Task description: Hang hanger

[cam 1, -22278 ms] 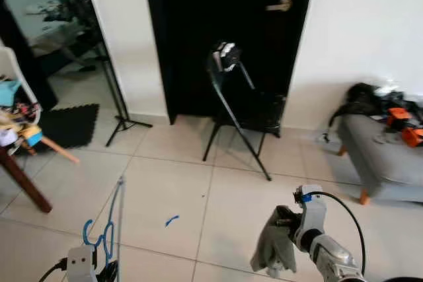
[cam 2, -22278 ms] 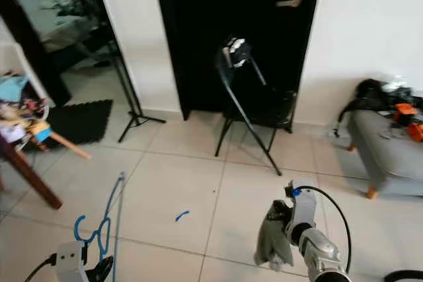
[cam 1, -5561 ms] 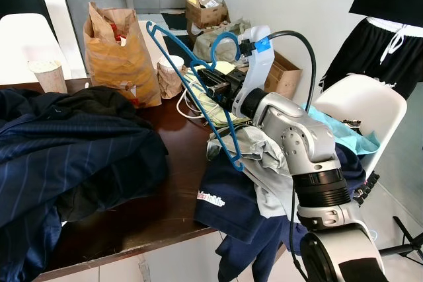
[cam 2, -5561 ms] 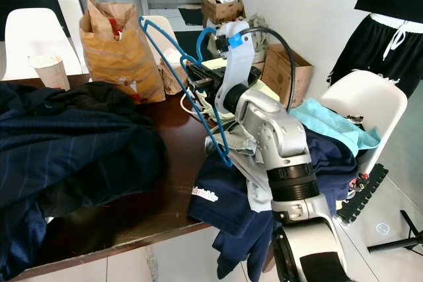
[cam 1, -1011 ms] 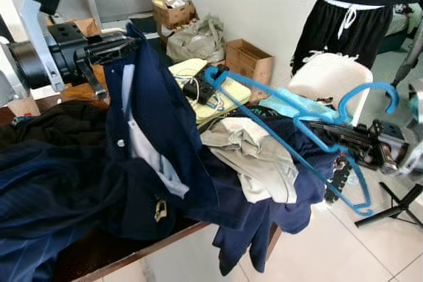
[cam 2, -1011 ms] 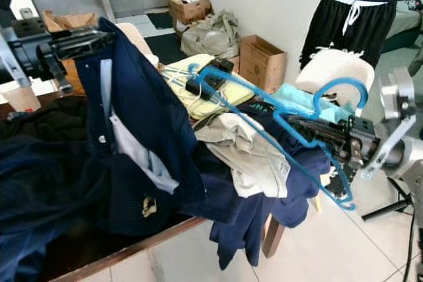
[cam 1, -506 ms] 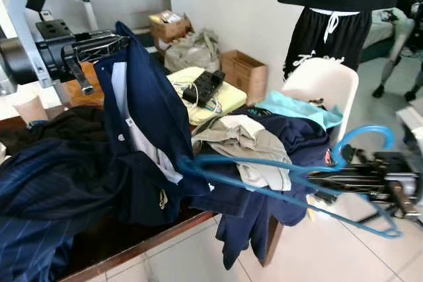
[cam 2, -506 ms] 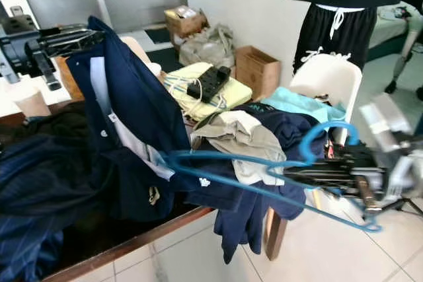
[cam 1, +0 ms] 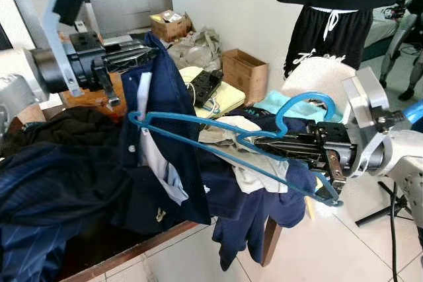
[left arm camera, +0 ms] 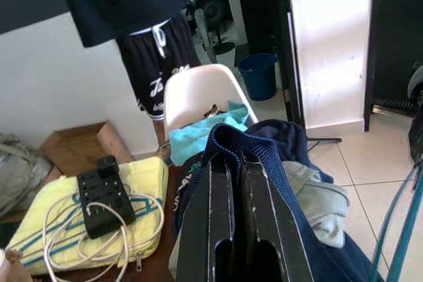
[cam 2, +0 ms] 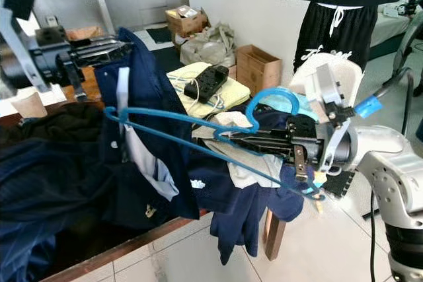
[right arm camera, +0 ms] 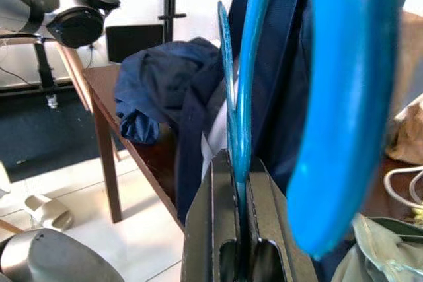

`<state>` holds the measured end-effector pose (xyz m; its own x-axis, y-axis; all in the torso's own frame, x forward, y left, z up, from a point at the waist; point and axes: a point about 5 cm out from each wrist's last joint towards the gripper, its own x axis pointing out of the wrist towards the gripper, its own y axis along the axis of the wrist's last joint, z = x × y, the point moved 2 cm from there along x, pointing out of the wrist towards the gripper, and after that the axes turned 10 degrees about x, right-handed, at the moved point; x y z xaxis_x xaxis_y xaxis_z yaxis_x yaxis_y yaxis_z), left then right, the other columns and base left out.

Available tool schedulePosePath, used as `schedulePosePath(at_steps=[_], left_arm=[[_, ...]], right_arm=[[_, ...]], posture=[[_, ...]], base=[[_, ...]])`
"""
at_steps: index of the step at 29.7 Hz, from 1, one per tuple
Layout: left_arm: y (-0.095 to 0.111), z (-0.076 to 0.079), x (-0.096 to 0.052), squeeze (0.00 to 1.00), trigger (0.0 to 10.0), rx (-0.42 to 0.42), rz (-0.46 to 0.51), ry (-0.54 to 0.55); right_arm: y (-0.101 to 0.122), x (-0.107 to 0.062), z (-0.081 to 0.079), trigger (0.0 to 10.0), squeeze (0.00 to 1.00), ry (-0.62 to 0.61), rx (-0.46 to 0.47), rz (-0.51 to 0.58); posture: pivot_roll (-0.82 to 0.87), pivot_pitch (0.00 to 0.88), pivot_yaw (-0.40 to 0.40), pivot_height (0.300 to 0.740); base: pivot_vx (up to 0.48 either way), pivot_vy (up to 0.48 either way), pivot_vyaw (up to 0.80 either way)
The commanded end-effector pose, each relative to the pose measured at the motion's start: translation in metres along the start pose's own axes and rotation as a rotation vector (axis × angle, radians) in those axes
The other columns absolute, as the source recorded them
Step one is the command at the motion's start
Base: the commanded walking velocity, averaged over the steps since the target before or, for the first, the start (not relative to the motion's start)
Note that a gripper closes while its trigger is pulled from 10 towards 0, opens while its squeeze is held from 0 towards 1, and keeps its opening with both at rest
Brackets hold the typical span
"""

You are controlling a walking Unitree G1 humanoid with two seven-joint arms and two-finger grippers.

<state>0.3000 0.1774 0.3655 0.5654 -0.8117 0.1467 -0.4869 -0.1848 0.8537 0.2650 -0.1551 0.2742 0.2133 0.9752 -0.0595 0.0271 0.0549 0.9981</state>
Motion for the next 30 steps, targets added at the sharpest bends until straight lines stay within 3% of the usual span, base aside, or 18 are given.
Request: schedulePosePath(at_steps=[1,12,18,23,27,29,30], left_arm=[[0.002,0.004,0.003,0.0,10.0,0.005,0.021,-0.004],[0.005,0.008,0.003,0.0,10.0,-0.01,0.046,-0.007],[0.005,0.009,0.003,0.0,10.0,-0.011,0.048,-0.01],[0.003,0.011,0.005,0.0,10.0,-0.023,0.047,-0.008],[0.002,0.01,0.007,0.0,10.0,-0.025,0.049,0.007],[-0.001,0.007,0.016,0.0,10.0,-0.029,0.065,0.067],[-0.001,0.007,0.016,0.0,10.0,-0.029,0.065,0.067]], right_arm=[[-0.002,0.007,0.008,10.0,0.0,-0.076,-0.009,-0.063],[-0.009,0.009,0.029,10.0,0.0,-0.263,-0.038,-0.177],[-0.007,0.009,0.032,10.0,0.0,-0.287,-0.043,-0.175],[0.012,0.004,0.052,10.0,0.0,-0.444,-0.034,-0.091],[0.015,0.007,0.05,10.0,0.0,-0.428,-0.03,-0.073],[0.016,0.024,0.028,10.0,0.0,-0.265,-0.025,-0.029],[0.016,0.024,0.028,10.0,0.0,-0.265,-0.025,-0.029]], posture=[[0.0,0.006,0.038,0.74],[0.0,0.008,0.038,0.74],[0.0,0.008,0.038,0.74],[0.01,0.005,0.043,0.74],[0.01,0.003,0.044,0.74],[0.01,0.0,0.044,0.74],[0.01,0.0,0.044,0.74]], base=[[0.0,0.0,0.0],[0.0,0.0,0.0],[0.0,0.0,0.0],[0.0,0.0,0.0],[0.0,0.0,0.0],[0.0,0.0,0.0],[0.0,0.0,0.0]])
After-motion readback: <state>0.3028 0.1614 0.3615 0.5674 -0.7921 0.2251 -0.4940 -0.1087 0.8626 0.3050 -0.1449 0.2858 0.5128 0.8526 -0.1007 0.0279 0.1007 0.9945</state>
